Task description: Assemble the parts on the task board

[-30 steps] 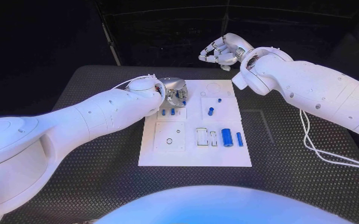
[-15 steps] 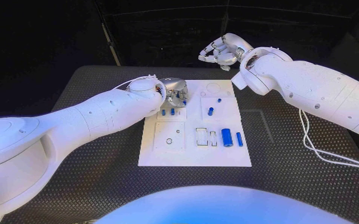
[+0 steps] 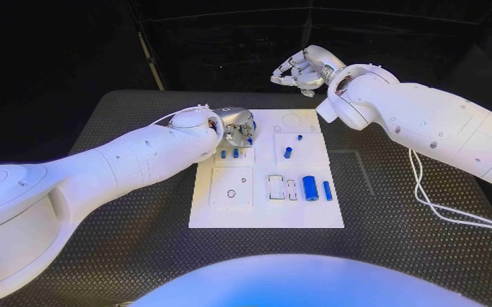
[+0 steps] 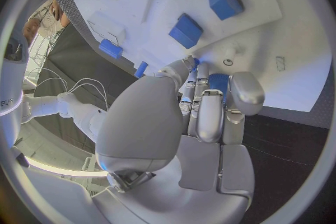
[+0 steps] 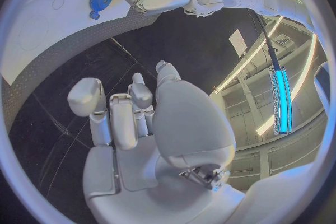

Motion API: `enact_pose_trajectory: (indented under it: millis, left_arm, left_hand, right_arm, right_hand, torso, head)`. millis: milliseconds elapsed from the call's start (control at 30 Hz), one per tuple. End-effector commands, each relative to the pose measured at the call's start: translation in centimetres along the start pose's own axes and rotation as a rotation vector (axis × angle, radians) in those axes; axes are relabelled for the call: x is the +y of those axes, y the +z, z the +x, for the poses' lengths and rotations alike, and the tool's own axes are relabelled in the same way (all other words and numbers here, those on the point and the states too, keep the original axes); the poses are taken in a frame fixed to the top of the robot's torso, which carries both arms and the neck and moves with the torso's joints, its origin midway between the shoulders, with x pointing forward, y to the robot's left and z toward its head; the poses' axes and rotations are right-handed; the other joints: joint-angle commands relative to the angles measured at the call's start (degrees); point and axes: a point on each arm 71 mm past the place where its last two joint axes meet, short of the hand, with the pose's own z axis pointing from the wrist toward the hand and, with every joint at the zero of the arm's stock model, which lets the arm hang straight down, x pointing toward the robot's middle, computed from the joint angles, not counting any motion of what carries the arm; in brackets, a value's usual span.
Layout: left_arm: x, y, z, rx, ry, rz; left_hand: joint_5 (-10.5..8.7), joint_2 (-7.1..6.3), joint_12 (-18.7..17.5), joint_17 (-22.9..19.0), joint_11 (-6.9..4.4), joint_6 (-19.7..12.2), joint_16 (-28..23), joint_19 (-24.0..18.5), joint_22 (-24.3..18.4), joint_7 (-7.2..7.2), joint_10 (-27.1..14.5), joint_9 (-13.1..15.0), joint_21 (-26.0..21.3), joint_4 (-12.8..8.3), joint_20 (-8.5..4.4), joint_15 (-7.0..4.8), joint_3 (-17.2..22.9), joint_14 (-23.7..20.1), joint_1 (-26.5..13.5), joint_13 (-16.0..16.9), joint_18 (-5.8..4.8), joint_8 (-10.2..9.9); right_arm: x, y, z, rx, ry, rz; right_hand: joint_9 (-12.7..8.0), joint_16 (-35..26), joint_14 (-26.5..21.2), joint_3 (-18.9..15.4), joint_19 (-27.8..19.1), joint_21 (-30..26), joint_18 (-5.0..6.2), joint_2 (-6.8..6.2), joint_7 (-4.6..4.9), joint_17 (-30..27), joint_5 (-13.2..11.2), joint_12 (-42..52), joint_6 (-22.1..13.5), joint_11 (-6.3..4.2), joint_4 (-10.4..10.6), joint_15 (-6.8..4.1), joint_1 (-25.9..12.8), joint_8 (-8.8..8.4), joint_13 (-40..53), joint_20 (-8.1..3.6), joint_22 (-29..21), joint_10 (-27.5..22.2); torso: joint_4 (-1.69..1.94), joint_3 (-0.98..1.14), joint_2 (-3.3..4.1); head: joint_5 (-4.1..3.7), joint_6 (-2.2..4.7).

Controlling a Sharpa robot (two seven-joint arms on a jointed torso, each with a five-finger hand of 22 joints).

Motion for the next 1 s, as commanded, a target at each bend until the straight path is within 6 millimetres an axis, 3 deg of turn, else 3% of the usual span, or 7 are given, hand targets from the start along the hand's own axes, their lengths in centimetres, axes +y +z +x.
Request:
enact_pose_trajectory:
  millis: [33, 467, 667, 1000]
  left_arm:
    - [-0.2, -0.1, -0.5, -0.049, -0.021, 0.019]
    - [0.3, -1.8, -3.1, -0.127, -0.087, 0.021]
    - [1.7, -3.4, -3.7, -0.115, -0.122, -0.008]
    - [4.0, -4.9, -3.9, -0.09, -0.15, -0.063]
  left_hand:
    - [-0.18, 0.32, -0.29, -0.12, 0.26, 0.14, 0.31, 0.15, 0.14, 0.4, 0.42, -0.1, 0.28, -0.12, -0.21, -0.1, 0.6, 1.44, 0.26, -0.02, -0.69, 0.04]
    - [-0.18, 0.08, -0.68, -0.2, 0.4, 0.33, 0.36, 0.17, 0.29, 0.62, 0.65, -0.18, 0.35, -0.51, -0.13, 0.02, 1.41, 1.44, 0.34, -0.06, -0.7, -0.16]
    - [-0.26, -0.26, -0.9, -0.35, 0.46, 0.6, 0.35, 0.16, 0.38, 0.66, 0.96, -0.2, 0.35, -0.39, -0.05, 0.09, 1.67, 1.41, -0.29, -0.04, -0.7, -0.25]
    - [-0.28, -0.37, -0.99, -0.47, 0.44, 0.71, 0.31, 0.17, 0.45, 0.63, 1.09, -0.21, 0.4, -0.32, -0.03, 0.1, 1.78, 1.39, -0.54, -0.03, -0.7, -0.28]
  right_arm:
    - [0.2, 0.0, 0.0, 0.004, 0.001, -0.013]
    - [0.0, -0.1, -0.1, 0.002, 0.0, -0.009]
    - [-0.2, -0.1, -0.3, -0.001, -0.002, -0.004]
    - [-0.3, -0.2, -0.3, -0.001, -0.002, -0.003]
  right_hand:
    - [0.1, 0.11, 3.13, -0.38, 0.27, -0.27, 1.04, 0.69, -0.2, 3.2, 0.39, 0.36, 0.37, -0.11, 0.02, -0.25, 0.05, 0.38, 0.11, -0.26, 0.09, 0.29]
    - [0.1, 0.11, 3.13, -0.38, 0.27, -0.27, 1.04, 0.69, -0.2, 3.2, 0.39, 0.36, 0.37, -0.11, 0.02, -0.25, 0.05, 0.38, 0.11, -0.26, 0.09, 0.29]
    - [0.1, 0.11, 3.13, -0.38, 0.27, -0.27, 1.04, 0.69, -0.2, 3.2, 0.39, 0.36, 0.37, -0.11, 0.02, -0.25, 0.05, 0.38, 0.11, -0.26, 0.09, 0.29]
    - [0.1, 0.11, 3.13, -0.38, 0.27, -0.27, 1.04, 0.69, -0.2, 3.2, 0.39, 0.36, 0.37, -0.11, 0.02, -0.25, 0.05, 0.38, 0.11, -0.26, 0.09, 0.29]
  torso:
    - [0.03, -0.01, 0.0]
    - [0.19, 0.06, -0.11]
    - [0.12, 0.11, -0.09]
    - [0.04, -0.02, -0.04]
  head:
    - [0.11, 0.0]
    - [0.34, 0.0]
    - [0.46, 0.0]
    - [0.79, 0.0]
